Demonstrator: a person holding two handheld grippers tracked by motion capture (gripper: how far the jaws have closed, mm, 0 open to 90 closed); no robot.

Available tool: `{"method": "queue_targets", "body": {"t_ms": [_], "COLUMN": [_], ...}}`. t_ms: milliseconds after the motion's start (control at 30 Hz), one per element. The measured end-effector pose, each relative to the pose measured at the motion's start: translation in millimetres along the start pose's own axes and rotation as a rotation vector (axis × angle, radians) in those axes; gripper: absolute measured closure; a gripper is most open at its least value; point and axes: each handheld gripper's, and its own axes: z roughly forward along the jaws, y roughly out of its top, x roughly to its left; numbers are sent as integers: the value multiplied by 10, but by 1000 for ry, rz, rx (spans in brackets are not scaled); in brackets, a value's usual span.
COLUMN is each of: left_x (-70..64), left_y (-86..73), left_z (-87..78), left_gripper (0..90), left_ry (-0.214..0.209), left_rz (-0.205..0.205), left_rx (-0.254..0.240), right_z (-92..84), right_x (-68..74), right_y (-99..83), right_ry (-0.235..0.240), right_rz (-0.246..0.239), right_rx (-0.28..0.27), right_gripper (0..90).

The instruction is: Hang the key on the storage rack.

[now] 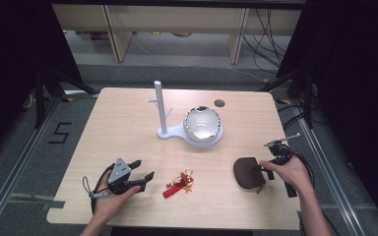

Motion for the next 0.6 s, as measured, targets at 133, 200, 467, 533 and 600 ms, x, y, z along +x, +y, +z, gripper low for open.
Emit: {"method": "queue_targets", "body": {"t_ms": [133, 200, 467, 533, 600], "left_x": [-4, -5, -7, -1, 1], "left_y": [0, 0, 0, -2, -3], "left_z": [-3, -4, -4, -2, -4], "left_gripper": [302, 302, 304, 304, 304], "left_ry": [1, 1, 1, -3, -4], "left_rz": [-1, -2, -5, -8, -11], "left_rx": [2, 1, 6, 1, 0], "right_z": [55, 105, 164, 189, 232], "right_x": [-24, -65, -93, -149, -232], "right_y": [39, 51, 73, 70, 60], "right_ry": [2, 39, 111, 121, 166], "right_rz": [27, 30, 107, 80, 57], "right_rx": [32, 42, 109, 96, 69], "right_gripper": [410, 400, 385, 423, 446]}}
